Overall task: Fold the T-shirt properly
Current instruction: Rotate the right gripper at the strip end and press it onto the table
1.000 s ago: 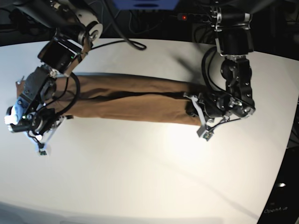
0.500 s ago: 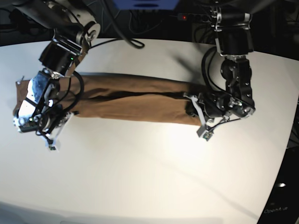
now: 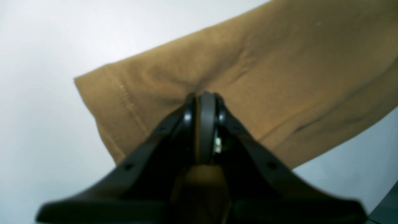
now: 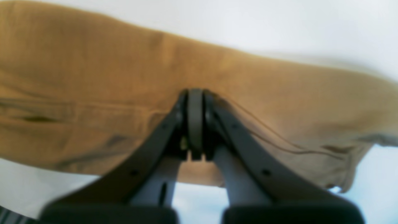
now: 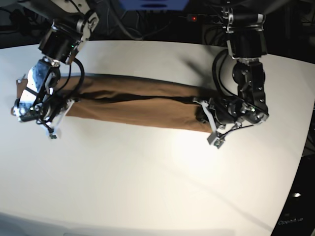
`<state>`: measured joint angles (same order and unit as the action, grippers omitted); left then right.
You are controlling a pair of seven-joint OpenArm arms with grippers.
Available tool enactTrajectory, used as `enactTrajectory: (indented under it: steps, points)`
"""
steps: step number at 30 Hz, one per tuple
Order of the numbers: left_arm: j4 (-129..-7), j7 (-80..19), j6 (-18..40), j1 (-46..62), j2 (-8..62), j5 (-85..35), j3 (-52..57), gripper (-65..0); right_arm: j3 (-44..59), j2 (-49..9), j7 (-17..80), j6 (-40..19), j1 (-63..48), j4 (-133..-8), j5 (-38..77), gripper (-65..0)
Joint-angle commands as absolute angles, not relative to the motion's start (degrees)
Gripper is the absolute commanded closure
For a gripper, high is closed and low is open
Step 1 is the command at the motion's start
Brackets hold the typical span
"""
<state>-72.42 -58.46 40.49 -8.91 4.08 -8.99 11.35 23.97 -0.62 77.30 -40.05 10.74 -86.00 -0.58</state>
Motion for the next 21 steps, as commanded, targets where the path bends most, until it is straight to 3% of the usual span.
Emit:
enactTrajectory:
  steps: [1,12,21]
  points:
    - [-71.7,-63.3,40.0,-8.3,4.0,-4.8,11.1,-2.6,24.0,-1.2,78.1,-40.0,10.7,-87.0,-1.1,-0.6]
    - [-71.4,-63.1,40.0,-8.4,4.1,-4.8,11.1,-2.6,22.4,-0.8,80.0,-40.0,2.6,-101.5,-1.0,-0.7]
    - [-71.4,-63.1,40.0,-8.2,4.4,-4.8,11.1,-2.6,19.8,-2.9,80.0,-40.0,1.2,-102.5,3.1,-0.7]
